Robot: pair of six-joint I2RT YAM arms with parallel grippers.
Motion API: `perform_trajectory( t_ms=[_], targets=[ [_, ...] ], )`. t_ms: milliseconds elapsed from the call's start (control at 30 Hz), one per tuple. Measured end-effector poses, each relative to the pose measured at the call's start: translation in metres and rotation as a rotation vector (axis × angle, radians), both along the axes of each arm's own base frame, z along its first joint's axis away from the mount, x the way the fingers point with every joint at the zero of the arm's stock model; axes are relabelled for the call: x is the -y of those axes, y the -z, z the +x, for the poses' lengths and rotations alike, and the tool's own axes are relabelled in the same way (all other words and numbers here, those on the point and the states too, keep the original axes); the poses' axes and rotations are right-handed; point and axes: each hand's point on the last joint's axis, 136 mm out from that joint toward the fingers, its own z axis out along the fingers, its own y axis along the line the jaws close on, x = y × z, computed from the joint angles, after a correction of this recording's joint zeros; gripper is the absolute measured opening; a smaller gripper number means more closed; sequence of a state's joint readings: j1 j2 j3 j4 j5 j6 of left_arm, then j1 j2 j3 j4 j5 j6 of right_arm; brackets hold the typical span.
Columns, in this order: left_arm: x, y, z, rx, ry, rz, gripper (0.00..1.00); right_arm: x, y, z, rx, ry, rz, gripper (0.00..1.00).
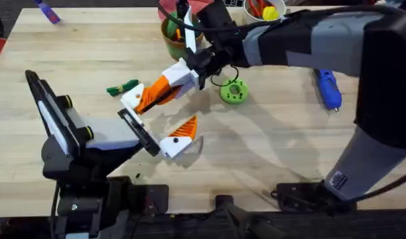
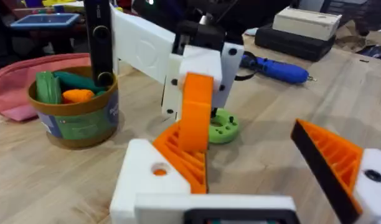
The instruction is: Pick up the gripper from the table and insert it into the empty holder that is missing its gripper. Then pick up a screw, insert it into the mounting hole, and use the screwdriver to tighten it. Finally, clean up the table by picking up the vegetable and placing it into the bucket.
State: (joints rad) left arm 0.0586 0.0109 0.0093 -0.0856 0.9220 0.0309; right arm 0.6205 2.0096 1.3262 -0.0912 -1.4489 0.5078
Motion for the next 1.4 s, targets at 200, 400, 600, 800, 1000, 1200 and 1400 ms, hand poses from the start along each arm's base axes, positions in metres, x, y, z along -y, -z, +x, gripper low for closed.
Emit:
perform_trajectory(
  t_ms=[200, 400, 600, 800, 1000, 1200, 1400],
  targets=[
    [-0.0003, -0.002, -0.0002, 0.013, -0.002, 0.003, 0.988, -0.0015, -0.0026, 0.0015, 0.0, -0.007, 0.009, 0.007],
    [0.0, -0.0018, -0.0005, 0.015, 0.0, 0.005, 0.987, -0.0047, -0.0009, 0.0069, 0.011, -0.005, 0.016, 0.007],
    [0.0001, -0.0019, -0.0006, 0.016, 0.001, 0.005, 0.987, -0.0056, -0.0018, 0.0088, 0.017, -0.006, 0.022, 0.007],
    [0.0, -0.0018, -0.0005, 0.016, 0.0, 0.006, 0.987, -0.0059, -0.0021, 0.0088, 0.018, -0.006, 0.022, 0.007],
    [0.0, -0.0018, -0.0005, 0.016, 0.0, 0.006, 0.988, -0.0061, -0.0021, 0.0085, 0.012, -0.006, 0.019, 0.007],
    [-0.0001, -0.0018, -0.0004, 0.016, -0.001, 0.006, 0.987, -0.0065, -0.0022, 0.008, 0.01, -0.007, 0.017, 0.007],
    [-0.0002, -0.0019, -0.0003, 0.016, -0.001, 0.006, 0.988, -0.0071, -0.0026, 0.0075, 0.011, -0.009, 0.018, 0.007]
  ],
)
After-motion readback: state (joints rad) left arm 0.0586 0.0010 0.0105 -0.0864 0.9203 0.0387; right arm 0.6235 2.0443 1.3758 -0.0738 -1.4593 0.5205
